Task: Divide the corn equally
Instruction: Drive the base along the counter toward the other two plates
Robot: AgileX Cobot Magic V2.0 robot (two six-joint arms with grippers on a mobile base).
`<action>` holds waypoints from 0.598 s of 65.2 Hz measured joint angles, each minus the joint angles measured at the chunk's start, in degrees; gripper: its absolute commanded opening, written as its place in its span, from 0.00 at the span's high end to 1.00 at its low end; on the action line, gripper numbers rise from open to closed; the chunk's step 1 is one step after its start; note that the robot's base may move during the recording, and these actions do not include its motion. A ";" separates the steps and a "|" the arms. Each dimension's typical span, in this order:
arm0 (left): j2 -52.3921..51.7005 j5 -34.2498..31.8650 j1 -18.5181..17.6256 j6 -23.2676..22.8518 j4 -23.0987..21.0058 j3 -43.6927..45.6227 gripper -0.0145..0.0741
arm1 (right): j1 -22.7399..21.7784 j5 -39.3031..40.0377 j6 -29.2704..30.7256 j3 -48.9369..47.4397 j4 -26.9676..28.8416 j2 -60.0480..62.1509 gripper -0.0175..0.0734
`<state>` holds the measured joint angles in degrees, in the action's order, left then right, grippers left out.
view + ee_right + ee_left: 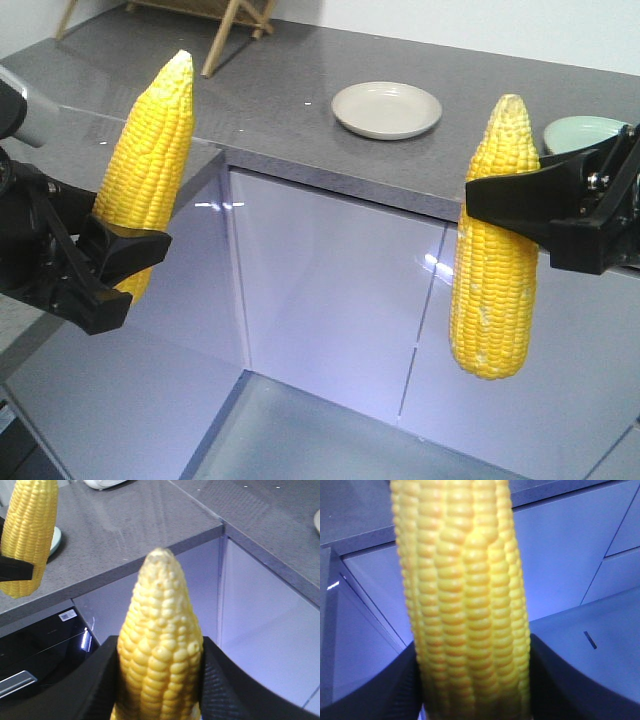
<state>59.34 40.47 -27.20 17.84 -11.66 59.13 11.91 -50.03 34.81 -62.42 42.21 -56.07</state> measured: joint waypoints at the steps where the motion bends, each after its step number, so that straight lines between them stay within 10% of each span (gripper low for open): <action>1: 0.00 0.00 0.00 0.00 0.00 0.00 0.50 | 0.00 0.00 0.00 0.00 0.00 0.00 0.59; 39: 0.00 0.00 0.00 0.00 0.00 0.00 0.50 | 0.00 0.00 0.00 0.00 0.00 0.00 0.59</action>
<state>59.34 40.47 -27.20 17.84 -11.66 59.13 11.91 -50.03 34.81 -62.42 42.21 -56.07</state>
